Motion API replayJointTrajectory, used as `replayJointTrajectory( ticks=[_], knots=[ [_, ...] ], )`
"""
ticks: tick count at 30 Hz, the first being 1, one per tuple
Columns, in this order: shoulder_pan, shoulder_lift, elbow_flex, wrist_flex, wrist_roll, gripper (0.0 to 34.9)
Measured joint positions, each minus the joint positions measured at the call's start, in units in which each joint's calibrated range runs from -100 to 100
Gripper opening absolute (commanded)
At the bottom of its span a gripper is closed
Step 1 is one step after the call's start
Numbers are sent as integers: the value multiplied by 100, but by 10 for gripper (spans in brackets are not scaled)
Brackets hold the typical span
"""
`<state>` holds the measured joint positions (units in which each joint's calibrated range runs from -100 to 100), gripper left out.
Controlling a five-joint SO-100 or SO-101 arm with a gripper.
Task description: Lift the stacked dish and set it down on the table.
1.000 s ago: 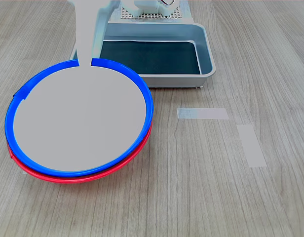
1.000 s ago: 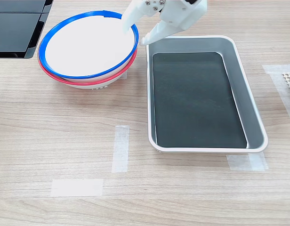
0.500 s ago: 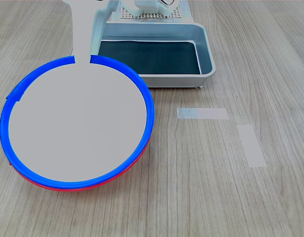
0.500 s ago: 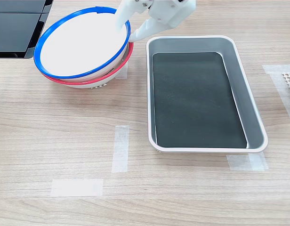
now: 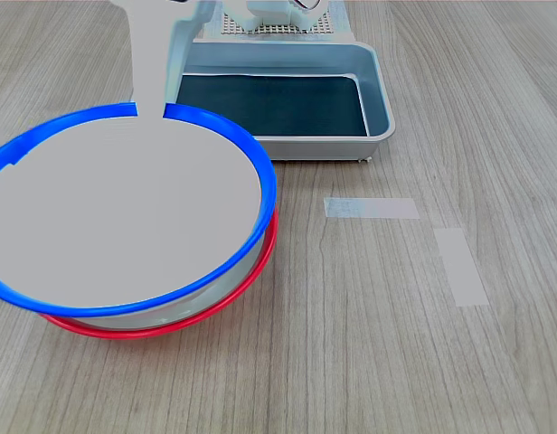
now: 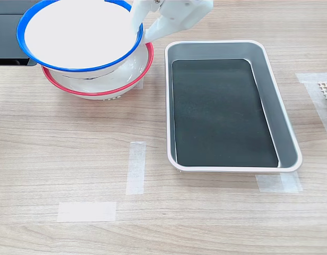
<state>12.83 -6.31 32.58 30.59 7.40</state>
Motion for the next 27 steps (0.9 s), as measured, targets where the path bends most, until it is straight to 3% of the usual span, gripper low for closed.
replayJointTrajectory(
  ticks=[6,17,27],
  knots=[
    [-142,-239,-36,33,-24,0],
    [-1628,-1134,-554,1215,-332,0],
    [-2133,-1134,-109,1117,-366,0]
  ],
)
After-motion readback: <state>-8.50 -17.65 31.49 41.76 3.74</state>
